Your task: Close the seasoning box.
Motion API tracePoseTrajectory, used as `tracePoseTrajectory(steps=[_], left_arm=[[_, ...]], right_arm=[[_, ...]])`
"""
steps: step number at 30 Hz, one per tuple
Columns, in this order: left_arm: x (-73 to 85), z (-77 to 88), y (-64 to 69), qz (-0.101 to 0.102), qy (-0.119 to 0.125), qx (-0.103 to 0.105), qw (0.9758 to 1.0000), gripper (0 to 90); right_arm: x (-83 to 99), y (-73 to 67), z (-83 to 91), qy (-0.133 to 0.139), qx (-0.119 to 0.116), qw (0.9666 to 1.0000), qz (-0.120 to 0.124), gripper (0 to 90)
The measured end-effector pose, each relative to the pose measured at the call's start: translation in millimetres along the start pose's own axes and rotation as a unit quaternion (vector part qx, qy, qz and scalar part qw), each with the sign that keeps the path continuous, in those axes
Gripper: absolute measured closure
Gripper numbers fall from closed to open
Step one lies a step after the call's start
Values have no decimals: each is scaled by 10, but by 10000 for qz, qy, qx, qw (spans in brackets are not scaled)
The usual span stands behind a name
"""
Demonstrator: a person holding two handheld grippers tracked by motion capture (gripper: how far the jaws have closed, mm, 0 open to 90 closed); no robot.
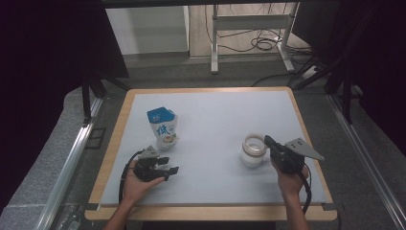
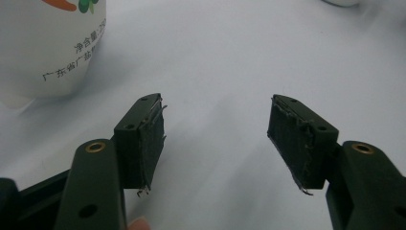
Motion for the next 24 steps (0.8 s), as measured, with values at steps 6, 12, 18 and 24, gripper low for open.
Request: tracePoseTrajectory(steps=[6,12,18,24], left_arm=[[1,1,4,-4,-4,10,10000,372],[1,2,4,-4,0,13,10000,372],[-6,13,-11,33,34,20,10000,372],[-5,19,-31,59,44,9,10000,372]], right_arm=[[2,-151,-28,-69,-264,9996,41,897],[31,-200,-50,-148,-358,9992,61,897],[38,-192,-44,-171,-371,9992,40,897],[15,-90,48,-113,-392,9991,-141,895]])
Point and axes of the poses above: each handheld gripper's, and its own axes: z roughly backward along the jaws, x roughly out of its underside, y roughly to its right, the point moved 10 cm from there along -z, roughly forward along the jaws, and after that the axes turned 4 degrees about y, right-handed, at the moved point
